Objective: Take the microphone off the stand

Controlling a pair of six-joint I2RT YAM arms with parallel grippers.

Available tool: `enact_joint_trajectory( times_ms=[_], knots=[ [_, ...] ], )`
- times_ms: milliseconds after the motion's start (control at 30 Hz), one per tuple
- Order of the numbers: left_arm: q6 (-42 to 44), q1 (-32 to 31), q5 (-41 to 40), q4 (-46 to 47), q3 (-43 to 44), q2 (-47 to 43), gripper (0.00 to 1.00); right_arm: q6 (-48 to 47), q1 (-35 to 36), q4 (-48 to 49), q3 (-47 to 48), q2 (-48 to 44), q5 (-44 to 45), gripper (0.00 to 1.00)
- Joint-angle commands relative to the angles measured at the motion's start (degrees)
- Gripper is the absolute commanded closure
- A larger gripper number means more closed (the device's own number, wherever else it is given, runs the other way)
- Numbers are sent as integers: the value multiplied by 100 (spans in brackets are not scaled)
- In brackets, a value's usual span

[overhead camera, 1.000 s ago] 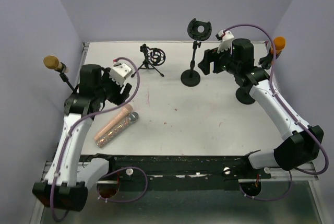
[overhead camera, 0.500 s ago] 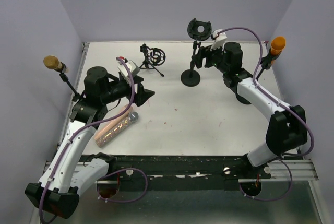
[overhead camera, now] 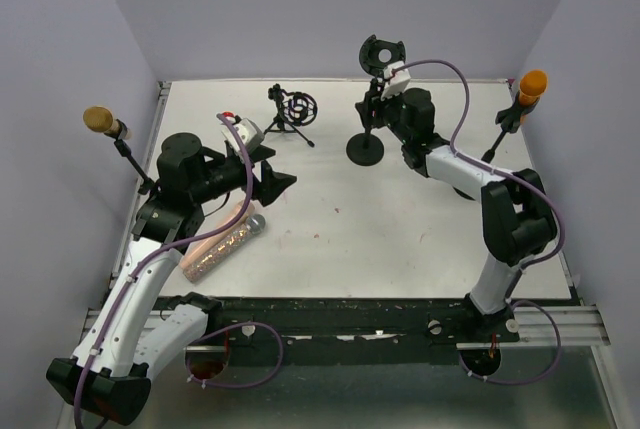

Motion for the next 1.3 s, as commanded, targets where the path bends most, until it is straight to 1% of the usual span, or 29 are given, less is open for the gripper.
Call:
enact_joint_trajectory(
  times_ms=[0,67,133,267,367,400,533,633,733,767,867,933,967,1000,1033,1067,1100,1133,1200,1267],
  knots=[
    [138,-6,25,112,11,8,16,-258,92,657,215,312,654,47],
    [129,-15,26,139,-6,-1,16,-292,92,692,251,426,787,57],
    [111,-15,34,156,-6,16,16,-319,84,762,251,505,901,65],
    [94,-15,87,165,46,60,16,-477,92,692,225,559,708,74],
    [103,-15,78,200,125,104,16,-311,92,394,-29,278,559,81],
    [120,-24,78,218,143,113,16,-249,92,306,-170,129,245,83],
    [77,-24,-27,349,143,157,16,-161,92,-81,-916,-504,-862,87],
    [-55,-24,-1,499,117,271,16,-135,101,-204,-1409,-943,-1478,90],
    [-441,-41,131,692,126,412,16,-126,92,-327,-1752,-1295,-1980,92],
    [-495,-68,166,736,117,447,16,57,84,-380,-1840,-1383,-2147,93],
    [-460,-182,210,833,91,561,16,111,101,-468,-2112,-1673,-2455,95],
    [-390,-270,236,860,73,623,17,85,92,-503,-2332,-1840,-2447,95],
    [-355,-313,297,833,82,658,18,68,92,-530,-2420,-1911,-2404,94],
    [-302,-349,385,824,90,693,19,33,92,-599,-2473,-1981,-2386,87],
    [-267,-393,421,807,82,711,19,-28,92,-713,-2491,-2060,-2386,78],
    [-258,-428,412,807,64,728,19,-46,92,-801,-2474,-2122,-2368,63],
    [-258,-454,421,789,55,737,19,-12,92,-915,-2413,-2209,-2290,52],
    [-240,-498,438,763,73,755,19,15,92,-1038,-2334,-2288,-2219,46],
    [-188,-560,439,666,82,764,19,59,101,-1311,-2132,-2482,-2035,39],
    [-161,-595,421,649,47,746,19,199,92,-1618,-1869,-2614,-1850,37]
  ],
)
